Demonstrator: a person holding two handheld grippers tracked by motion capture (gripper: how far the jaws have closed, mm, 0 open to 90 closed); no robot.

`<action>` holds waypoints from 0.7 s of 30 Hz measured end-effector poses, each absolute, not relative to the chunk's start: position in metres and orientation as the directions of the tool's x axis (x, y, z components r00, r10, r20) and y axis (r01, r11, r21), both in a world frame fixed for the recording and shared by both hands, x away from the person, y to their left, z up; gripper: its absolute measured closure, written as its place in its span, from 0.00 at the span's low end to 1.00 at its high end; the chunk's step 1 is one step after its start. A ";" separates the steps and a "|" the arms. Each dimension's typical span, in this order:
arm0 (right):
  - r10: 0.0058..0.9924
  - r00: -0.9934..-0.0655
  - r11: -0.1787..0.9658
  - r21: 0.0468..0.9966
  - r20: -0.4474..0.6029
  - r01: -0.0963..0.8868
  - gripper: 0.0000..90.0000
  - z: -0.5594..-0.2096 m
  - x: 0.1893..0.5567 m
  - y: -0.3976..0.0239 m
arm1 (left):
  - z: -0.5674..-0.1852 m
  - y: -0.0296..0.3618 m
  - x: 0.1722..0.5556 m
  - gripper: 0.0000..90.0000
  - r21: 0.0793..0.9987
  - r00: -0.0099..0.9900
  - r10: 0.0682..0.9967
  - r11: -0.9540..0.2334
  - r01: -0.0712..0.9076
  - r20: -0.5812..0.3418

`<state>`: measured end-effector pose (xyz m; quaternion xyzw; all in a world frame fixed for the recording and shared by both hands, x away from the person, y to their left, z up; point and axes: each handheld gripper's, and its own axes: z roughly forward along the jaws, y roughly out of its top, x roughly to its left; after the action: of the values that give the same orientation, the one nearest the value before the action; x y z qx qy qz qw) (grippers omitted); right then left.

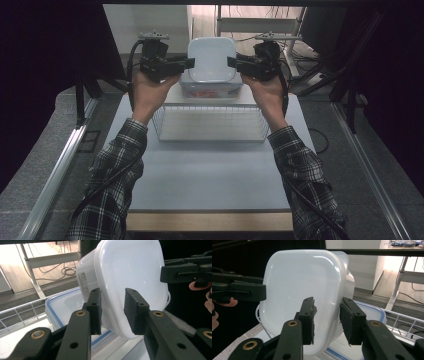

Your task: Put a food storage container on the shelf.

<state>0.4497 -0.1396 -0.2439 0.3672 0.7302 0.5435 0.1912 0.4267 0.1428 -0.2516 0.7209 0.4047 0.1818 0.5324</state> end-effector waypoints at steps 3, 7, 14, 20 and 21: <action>0.743 -0.656 0.131 0.932 0.133 0.338 0.70 -0.244 0.453 -0.141 | -0.251 0.142 0.430 0.75 0.912 0.605 0.775 -0.095 0.398 -0.183; 0.747 -0.650 0.128 0.930 0.139 0.346 0.68 -0.244 0.457 -0.140 | -0.250 0.141 0.434 0.73 0.910 0.600 0.779 -0.095 0.403 -0.184; 0.750 -0.646 0.130 0.926 0.141 0.354 0.66 -0.244 0.461 -0.139 | -0.251 0.141 0.440 0.69 0.907 0.591 0.783 -0.087 0.413 -0.193; 0.755 -0.641 0.142 0.921 0.136 0.363 0.65 -0.246 0.464 -0.135 | -0.253 0.141 0.447 0.60 0.896 0.577 0.785 -0.068 0.438 -0.223; 0.757 -0.639 0.140 0.920 0.140 0.367 0.65 -0.246 0.465 -0.135 | -0.252 0.141 0.448 0.59 0.895 0.569 0.791 -0.064 0.442 -0.225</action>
<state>0.4649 -0.1349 -0.2460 0.3835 0.7324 0.5319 0.1831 0.4482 0.1413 -0.2524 0.7103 0.4341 0.1652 0.5290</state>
